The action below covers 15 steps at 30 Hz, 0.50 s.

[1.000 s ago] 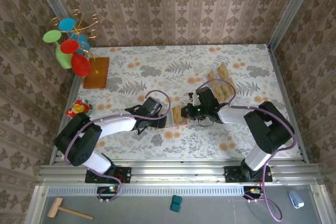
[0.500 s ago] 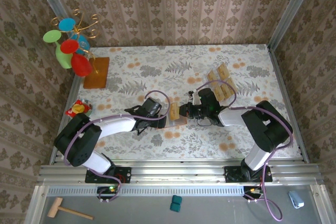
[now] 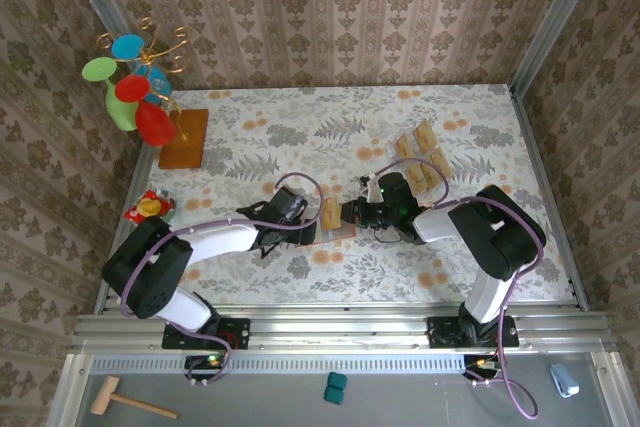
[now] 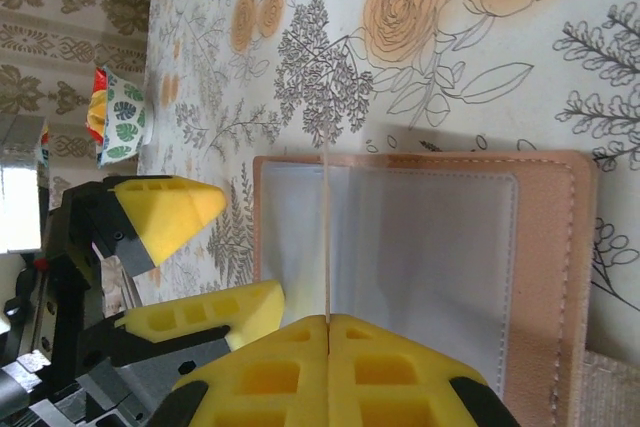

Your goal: Put the credit cards into the card holder

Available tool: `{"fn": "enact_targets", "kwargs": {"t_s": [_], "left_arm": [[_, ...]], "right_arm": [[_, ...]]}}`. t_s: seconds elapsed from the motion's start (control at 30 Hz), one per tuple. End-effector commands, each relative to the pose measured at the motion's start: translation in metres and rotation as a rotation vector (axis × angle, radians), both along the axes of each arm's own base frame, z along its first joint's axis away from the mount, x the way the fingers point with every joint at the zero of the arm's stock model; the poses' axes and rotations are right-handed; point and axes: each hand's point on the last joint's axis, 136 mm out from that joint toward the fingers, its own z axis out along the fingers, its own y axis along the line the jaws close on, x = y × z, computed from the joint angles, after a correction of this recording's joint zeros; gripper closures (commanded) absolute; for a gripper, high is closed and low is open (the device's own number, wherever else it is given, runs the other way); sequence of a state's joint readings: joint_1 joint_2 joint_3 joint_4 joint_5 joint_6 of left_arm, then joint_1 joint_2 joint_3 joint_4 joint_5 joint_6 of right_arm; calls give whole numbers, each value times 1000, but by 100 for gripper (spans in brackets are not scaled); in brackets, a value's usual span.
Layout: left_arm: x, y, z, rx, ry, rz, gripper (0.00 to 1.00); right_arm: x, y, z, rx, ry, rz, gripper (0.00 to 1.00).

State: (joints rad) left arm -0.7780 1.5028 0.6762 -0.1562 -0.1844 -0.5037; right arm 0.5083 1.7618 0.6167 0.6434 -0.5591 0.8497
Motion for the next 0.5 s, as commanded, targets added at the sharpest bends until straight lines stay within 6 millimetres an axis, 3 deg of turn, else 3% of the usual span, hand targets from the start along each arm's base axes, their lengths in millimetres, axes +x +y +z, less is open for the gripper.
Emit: {"fn": "enact_targets", "kwargs": {"t_s": [0.0, 0.47], "left_arm": [[-8, 15, -8, 48, 24, 18, 0], [-8, 14, -8, 47, 25, 17, 0]], "right_arm": [[0, 2, 0, 32, -3, 8, 100], [-3, 5, -7, 59, 20, 22, 100]]}}
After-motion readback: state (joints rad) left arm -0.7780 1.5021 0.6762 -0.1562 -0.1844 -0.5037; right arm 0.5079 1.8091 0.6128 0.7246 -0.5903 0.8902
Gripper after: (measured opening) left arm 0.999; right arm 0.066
